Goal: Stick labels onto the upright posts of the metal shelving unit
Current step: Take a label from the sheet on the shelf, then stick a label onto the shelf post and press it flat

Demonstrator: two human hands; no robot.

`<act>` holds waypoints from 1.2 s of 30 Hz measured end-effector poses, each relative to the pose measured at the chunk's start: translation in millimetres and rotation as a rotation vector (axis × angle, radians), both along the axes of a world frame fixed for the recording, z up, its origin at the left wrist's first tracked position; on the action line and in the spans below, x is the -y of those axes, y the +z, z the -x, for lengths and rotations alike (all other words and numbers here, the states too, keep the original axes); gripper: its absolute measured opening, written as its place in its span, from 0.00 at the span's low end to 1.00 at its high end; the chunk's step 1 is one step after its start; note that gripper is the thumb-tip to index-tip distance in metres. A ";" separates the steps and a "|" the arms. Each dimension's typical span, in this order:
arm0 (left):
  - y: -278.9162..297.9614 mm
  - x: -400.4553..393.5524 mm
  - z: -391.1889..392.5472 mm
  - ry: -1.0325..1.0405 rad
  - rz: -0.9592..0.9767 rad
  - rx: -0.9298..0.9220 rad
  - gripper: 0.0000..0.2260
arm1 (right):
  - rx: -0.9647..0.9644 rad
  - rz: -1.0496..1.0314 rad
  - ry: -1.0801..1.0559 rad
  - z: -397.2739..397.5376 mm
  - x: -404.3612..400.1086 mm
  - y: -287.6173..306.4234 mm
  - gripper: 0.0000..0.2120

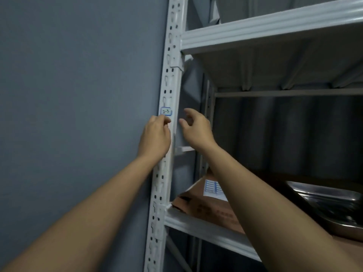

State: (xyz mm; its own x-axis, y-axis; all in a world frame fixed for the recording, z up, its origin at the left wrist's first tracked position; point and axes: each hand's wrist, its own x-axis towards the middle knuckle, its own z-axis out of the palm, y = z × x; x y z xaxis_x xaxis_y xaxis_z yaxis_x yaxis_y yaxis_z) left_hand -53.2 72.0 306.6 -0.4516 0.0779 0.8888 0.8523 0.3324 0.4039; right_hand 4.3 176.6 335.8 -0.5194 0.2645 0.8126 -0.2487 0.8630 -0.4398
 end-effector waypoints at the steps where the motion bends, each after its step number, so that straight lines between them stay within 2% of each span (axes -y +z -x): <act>1: 4.5 3.7 5.8 0.005 0.005 -0.006 0.11 | 0.014 0.040 0.004 11.0 4.6 4.2 0.23; 3: 10.7 7.5 16.0 0.012 0.018 -0.004 0.12 | 0.031 0.108 0.034 29.6 8.6 9.4 0.22; 6: 15.4 7.7 31.2 0.002 0.025 -0.031 0.14 | -0.027 0.175 0.167 47.4 7.5 6.8 0.12; 12: 25.7 -2.6 44.3 -0.018 -0.038 -0.053 0.13 | -0.113 0.245 0.339 64.1 -0.2 -2.0 0.12; 16: 29.2 -7.7 46.3 -0.026 -0.130 -0.041 0.07 | -0.132 0.233 0.356 67.9 -1.4 -4.7 0.13; 20: 27.7 -9.3 44.8 -0.040 -0.184 -0.028 0.07 | -0.136 0.248 0.381 70.3 -3.6 -6.4 0.12; 36: 31.5 -8.0 46.2 0.073 -0.112 -0.005 0.04 | -0.126 0.234 0.274 76.9 -0.3 -8.4 0.10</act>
